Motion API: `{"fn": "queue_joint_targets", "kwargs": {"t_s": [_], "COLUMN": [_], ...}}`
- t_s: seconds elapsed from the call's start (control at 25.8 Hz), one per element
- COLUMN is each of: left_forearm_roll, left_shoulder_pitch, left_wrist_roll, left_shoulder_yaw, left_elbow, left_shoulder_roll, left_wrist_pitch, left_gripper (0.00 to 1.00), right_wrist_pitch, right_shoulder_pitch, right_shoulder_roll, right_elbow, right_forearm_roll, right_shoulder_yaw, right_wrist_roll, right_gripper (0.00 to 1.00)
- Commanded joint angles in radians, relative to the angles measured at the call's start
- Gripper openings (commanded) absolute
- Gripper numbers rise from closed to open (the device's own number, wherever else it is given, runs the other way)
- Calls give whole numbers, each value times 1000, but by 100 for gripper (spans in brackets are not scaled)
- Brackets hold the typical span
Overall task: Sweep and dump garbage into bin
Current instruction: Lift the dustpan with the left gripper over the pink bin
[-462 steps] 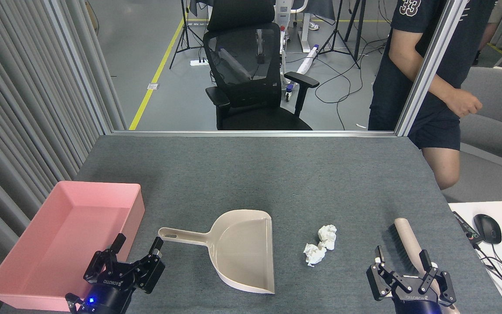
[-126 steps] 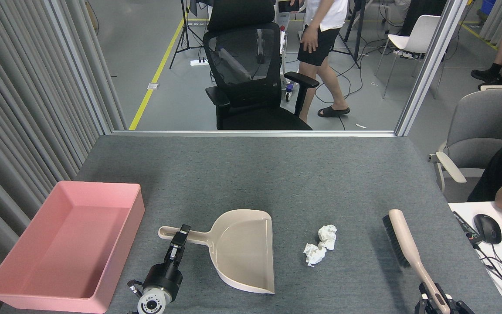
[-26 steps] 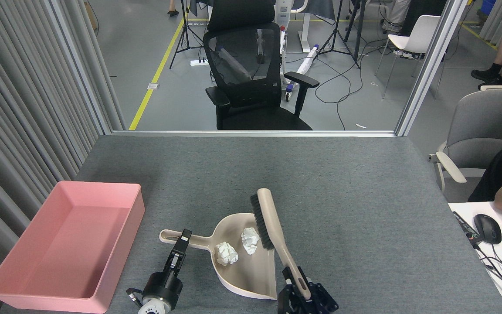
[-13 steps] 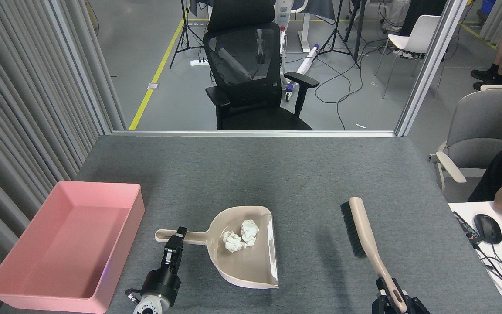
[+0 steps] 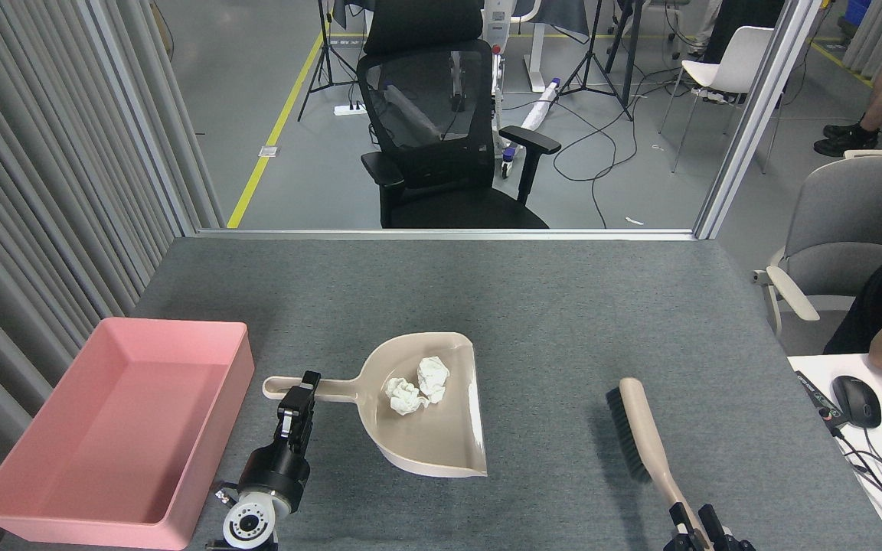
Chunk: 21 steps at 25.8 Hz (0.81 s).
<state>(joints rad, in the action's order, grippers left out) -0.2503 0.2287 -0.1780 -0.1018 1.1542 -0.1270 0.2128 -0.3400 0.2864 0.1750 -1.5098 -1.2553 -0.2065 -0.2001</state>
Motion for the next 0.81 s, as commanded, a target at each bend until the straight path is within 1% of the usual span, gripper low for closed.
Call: {"fn": "queue_joint_targets", "kwargs": {"t_s": [0.0,0.19,0.35,0.5,0.66,0.77], "left_forearm_roll": [0,0,3,20,43,92], "left_shoulder_pitch": [0,-5,-2,6,9,9], "left_wrist_roll": [-35,-44,-60,-70,-72,-80], "left_shoulder_yaw": [-1,-1,-6,-13,-61,-79], "left_elbow": [87,125,177,223,242,243], "left_shoulder_roll": [4,10,17,46,101,171], "left_wrist_pitch": [-79,-109,-164,-221,-254,-254], "left_gripper": [15,14,14,14,14,14], "right_wrist_pitch": [21,22,22,21,24,24], "right_shoulder_pitch": [-1,-4,-6,-13,-24,-42], "right_shoulder_roll": [0,-2,-2,-3,-2,1], "right_elbow": [7,7,7,5,5,5], "right_forearm_roll": [2,2,2,8,8,8], "right_shoulder_yaw": [-2,-1,-2,-1,1,1], "right_wrist_roll": [5,7,7,7,7,8], "right_gripper": [99,99,99,99,99,99]}}
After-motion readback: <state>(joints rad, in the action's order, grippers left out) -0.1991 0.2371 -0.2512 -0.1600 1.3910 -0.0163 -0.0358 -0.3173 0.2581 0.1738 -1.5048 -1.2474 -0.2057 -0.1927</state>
